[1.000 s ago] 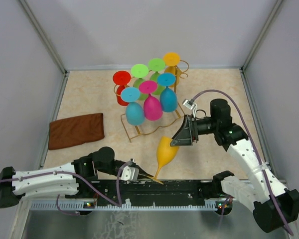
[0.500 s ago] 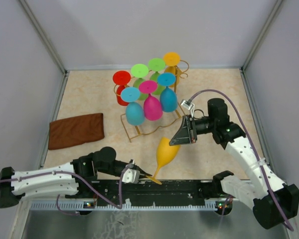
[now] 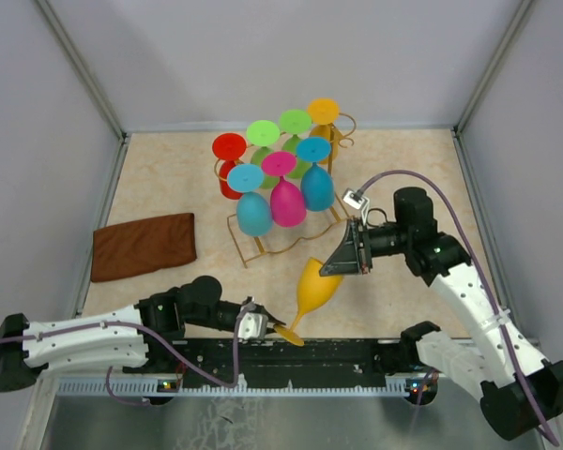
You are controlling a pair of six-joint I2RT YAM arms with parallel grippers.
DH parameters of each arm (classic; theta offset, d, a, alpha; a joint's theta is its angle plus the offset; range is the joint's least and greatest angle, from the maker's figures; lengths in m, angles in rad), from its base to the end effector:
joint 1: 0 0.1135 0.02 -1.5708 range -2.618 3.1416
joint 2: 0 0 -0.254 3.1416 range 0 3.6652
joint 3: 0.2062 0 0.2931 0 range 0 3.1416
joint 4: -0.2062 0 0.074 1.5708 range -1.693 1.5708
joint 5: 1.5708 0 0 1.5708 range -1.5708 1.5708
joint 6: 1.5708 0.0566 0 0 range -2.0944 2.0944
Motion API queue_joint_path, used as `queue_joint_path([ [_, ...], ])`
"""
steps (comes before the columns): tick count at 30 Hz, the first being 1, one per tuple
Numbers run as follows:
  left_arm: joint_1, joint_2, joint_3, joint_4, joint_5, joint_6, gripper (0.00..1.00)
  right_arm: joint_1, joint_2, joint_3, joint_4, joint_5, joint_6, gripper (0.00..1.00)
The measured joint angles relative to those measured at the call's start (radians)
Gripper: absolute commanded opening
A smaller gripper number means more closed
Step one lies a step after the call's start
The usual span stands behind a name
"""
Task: Take the wine glass off the wine glass rack
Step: Place the wine glass at the center of the board.
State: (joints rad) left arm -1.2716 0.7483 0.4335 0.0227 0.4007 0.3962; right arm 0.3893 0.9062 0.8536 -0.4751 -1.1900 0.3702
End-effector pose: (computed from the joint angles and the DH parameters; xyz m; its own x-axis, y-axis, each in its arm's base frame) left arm 0.0514 -0.2416 0.2182 0.3038 0.2208 -0.9268 0.9460 -0.1851 0.2660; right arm 0.1976 0.1378 0.3104 -0.7538 -0.1639 -0.6363 -0.6547 0.1059 0.7484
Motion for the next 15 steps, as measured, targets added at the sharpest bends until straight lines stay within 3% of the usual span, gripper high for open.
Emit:
queue_joint_path([
  [4,0.005,-0.001,0.000,0.008,-0.018,-0.018,0.41,0.006,-0.026,0.005,-0.024,0.024,-0.008,0.00],
  [7,0.005,-0.010,0.000,0.016,-0.031,-0.029,0.57,0.008,-0.048,0.005,-0.044,0.062,-0.015,0.00],
  [15,0.005,-0.060,-0.005,0.037,-0.060,-0.059,0.75,0.008,-0.096,0.048,-0.147,0.179,-0.082,0.00],
])
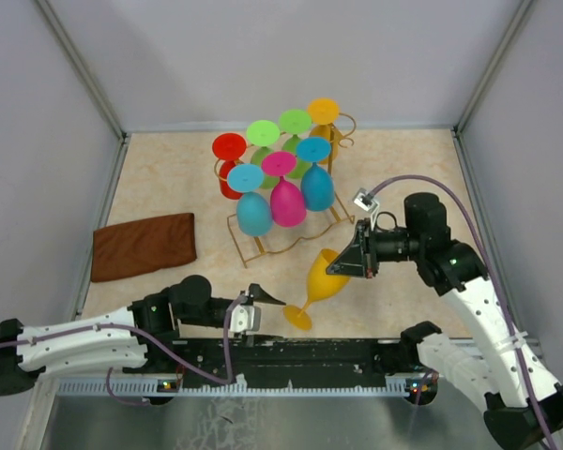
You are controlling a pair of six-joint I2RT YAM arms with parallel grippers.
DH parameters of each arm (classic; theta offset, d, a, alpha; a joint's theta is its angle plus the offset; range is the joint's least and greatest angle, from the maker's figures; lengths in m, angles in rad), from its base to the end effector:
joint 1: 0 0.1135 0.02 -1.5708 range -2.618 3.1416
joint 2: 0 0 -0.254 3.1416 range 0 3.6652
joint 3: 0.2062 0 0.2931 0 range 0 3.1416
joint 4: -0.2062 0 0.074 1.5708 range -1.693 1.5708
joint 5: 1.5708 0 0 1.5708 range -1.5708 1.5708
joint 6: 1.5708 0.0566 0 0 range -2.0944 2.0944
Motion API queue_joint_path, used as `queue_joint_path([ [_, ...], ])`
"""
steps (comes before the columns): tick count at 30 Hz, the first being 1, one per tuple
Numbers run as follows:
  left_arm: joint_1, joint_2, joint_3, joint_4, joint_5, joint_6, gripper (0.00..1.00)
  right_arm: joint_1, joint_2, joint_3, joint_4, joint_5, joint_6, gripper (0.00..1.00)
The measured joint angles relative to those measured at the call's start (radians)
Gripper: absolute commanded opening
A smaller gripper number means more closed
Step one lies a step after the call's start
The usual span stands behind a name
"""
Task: Take the wine glass off the wine glass rack
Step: Place the wine glass at the center of the board.
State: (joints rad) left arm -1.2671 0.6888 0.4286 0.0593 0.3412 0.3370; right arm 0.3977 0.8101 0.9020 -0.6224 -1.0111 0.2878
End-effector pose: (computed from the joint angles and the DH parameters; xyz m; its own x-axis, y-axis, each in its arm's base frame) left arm 0.0541 -0.2360 0.2337 0.2734 0.1694 -0.9468 0.9609 -0.0923 0.2610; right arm 0.1795 0.1274 0.3309 -0.6969 -0.1293 -0.7054 -0.7109 0.2535 0.6560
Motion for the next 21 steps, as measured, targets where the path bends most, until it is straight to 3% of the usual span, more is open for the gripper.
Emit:
queue_joint_path([
  [8,0.000,-0.012,0.000,0.000,-0.112,-0.072,0.80,0.000,-0.069,0.072,-0.138,0.185,-0.050,0.00],
  [10,0.000,-0.024,0.000,0.000,-0.155,-0.093,0.90,0.000,-0.081,0.095,-0.174,0.257,-0.053,0.00],
  [13,0.000,-0.053,-0.002,0.003,-0.221,-0.119,0.95,0.000,-0.089,0.126,-0.215,0.364,-0.058,0.00],
  [21,0.000,-0.084,-0.007,0.023,-0.328,-0.154,0.97,0.000,-0.080,0.163,-0.265,0.608,-0.074,0.00],
])
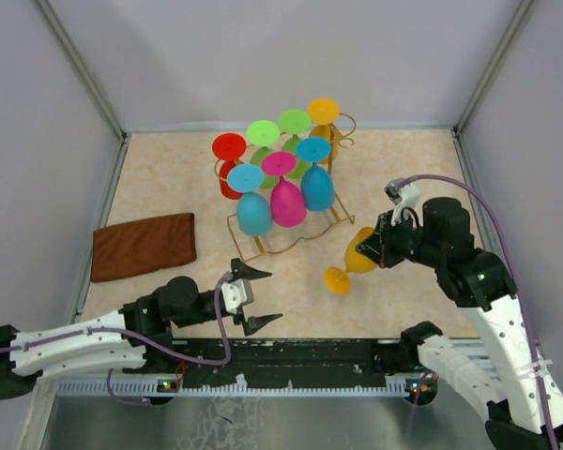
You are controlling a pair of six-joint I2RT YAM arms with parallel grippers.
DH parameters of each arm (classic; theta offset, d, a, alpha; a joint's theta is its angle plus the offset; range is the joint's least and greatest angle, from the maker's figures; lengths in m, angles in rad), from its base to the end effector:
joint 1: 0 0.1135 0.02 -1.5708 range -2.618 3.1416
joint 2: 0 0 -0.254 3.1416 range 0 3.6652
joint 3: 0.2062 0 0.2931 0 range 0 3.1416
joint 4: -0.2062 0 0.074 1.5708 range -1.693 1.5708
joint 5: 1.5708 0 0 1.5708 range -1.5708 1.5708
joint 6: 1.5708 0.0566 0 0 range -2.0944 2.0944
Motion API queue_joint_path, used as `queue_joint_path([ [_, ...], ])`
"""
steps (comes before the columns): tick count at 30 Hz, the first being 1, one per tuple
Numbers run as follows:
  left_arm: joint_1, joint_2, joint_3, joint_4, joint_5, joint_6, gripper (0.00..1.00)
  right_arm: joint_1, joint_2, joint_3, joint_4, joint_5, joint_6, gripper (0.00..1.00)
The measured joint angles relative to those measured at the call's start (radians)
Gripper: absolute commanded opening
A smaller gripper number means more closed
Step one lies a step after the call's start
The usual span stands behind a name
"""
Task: Take the wine glass off the wine glass rack
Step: Place the wine glass at the center of the board.
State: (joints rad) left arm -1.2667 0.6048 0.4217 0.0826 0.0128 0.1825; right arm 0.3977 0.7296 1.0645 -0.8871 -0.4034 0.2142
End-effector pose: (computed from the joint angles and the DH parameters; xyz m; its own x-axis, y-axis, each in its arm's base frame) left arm 0.0694 -0.2235 0.2516 0.1443 0.1463 -0.9787 0.9474 0.2651 0.1793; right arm 0.1658 0.0938 0.3677 -0.6138 -0.0458 -0.7881 -0.5463 0.7453 0.3822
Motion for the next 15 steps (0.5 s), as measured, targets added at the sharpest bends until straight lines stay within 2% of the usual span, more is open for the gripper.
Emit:
queue_joint_path([
  [7,0.000,0.003,-0.008,0.013,-0.102,-0.051,0.98,0.000,-0.007,0.031,0.011,0.190,-0.005,0.00],
  [15,0.001,0.003,-0.021,0.024,-0.184,-0.113,0.99,0.000,-0.169,0.030,0.111,0.422,-0.006,0.00],
])
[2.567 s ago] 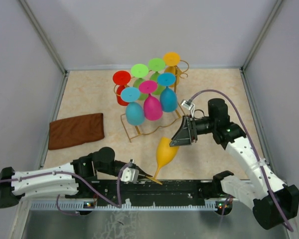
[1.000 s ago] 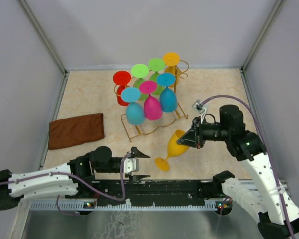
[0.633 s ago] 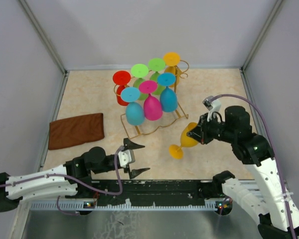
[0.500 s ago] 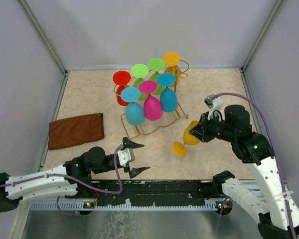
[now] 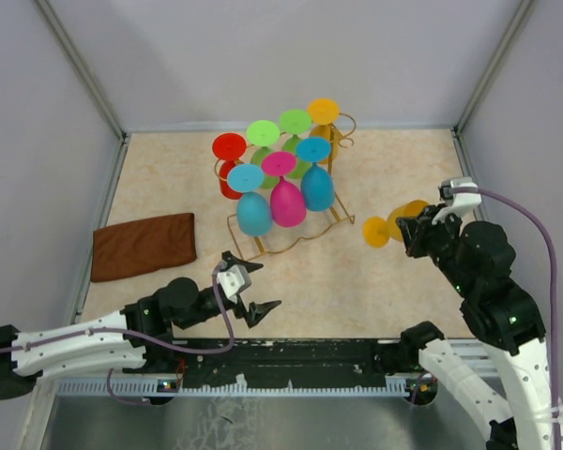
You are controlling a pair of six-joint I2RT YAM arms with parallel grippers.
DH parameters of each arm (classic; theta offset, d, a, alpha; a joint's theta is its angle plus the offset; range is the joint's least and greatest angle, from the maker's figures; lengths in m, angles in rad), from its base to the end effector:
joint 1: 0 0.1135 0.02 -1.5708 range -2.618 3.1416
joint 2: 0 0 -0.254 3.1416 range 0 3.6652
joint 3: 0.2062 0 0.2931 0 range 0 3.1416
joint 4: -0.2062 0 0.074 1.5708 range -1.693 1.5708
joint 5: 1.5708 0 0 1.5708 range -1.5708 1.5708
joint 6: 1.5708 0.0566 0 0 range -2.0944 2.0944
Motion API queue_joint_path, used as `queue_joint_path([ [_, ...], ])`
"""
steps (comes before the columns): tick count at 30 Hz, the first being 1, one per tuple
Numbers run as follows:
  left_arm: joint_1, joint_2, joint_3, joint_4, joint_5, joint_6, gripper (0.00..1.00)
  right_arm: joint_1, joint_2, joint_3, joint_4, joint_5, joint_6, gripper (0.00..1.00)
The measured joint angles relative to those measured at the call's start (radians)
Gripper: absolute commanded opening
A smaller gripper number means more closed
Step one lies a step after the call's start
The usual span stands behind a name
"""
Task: Take the wine glass off the wine glass rack
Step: Place the wine glass at the center of the board.
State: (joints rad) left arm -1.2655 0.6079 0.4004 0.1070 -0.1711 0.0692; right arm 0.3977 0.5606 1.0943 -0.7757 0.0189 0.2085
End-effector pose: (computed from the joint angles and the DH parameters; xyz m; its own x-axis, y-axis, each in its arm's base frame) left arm 0.0794 -0.2200 0.2452 0.0314 0.1271 -0.9914 0.8889 0.4500 0.0858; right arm 0.1370 0.0564 0.4149 -0.2928 0.1015 -0.9508 -0.3166 0.9280 0.1965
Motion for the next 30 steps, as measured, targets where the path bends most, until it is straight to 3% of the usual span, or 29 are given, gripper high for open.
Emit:
queue_joint_path([
  [8,0.000,-0.029,-0.002,0.000,-0.038,-0.030,0.99,0.000,0.054,-0.089,0.008,0.255,0.000,0.00],
  [14,0.000,-0.050,-0.002,-0.077,-0.077,-0.031,1.00,0.000,0.154,-0.159,0.038,0.347,-0.007,0.00],
  [30,0.000,0.014,0.049,-0.241,-0.215,-0.312,1.00,-0.055,0.389,-0.311,0.348,0.297,0.012,0.00],
])
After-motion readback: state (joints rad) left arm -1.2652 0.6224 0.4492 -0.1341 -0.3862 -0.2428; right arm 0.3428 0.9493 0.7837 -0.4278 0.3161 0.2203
